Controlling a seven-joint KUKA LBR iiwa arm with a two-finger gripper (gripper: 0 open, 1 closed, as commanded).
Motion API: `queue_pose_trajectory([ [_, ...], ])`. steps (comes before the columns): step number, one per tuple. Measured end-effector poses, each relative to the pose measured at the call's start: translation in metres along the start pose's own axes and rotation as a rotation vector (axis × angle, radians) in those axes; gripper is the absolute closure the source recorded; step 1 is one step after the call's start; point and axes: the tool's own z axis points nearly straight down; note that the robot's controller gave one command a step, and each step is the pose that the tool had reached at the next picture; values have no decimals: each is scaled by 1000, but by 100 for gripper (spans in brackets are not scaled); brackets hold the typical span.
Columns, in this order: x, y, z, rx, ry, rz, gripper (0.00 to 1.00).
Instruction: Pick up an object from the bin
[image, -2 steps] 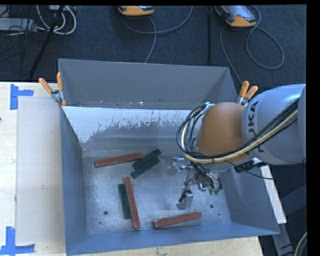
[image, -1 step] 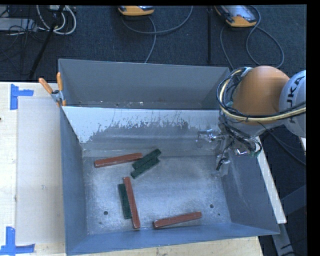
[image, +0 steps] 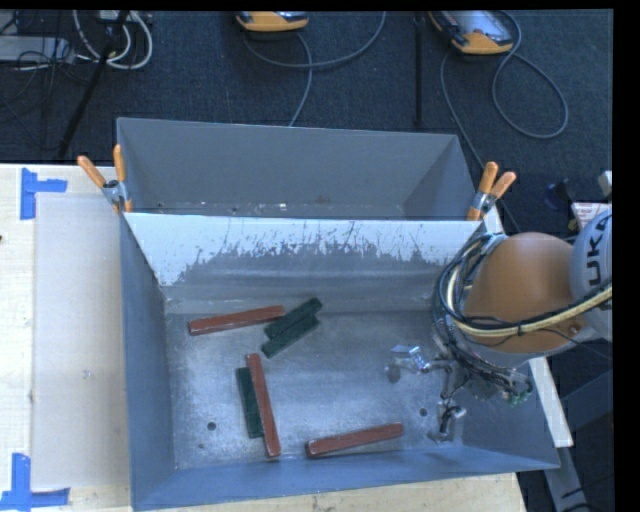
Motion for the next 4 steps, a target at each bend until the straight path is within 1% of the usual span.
queue_pose_trajectory([
  [1,-21,48,38,3,-8,-2,0],
  [2,-20,84,33,20,-27,-314,0],
  [3,-18,85,35,13,-18,-312,100],
  [4,-30,74,-116,11,-13,-326,100],
])
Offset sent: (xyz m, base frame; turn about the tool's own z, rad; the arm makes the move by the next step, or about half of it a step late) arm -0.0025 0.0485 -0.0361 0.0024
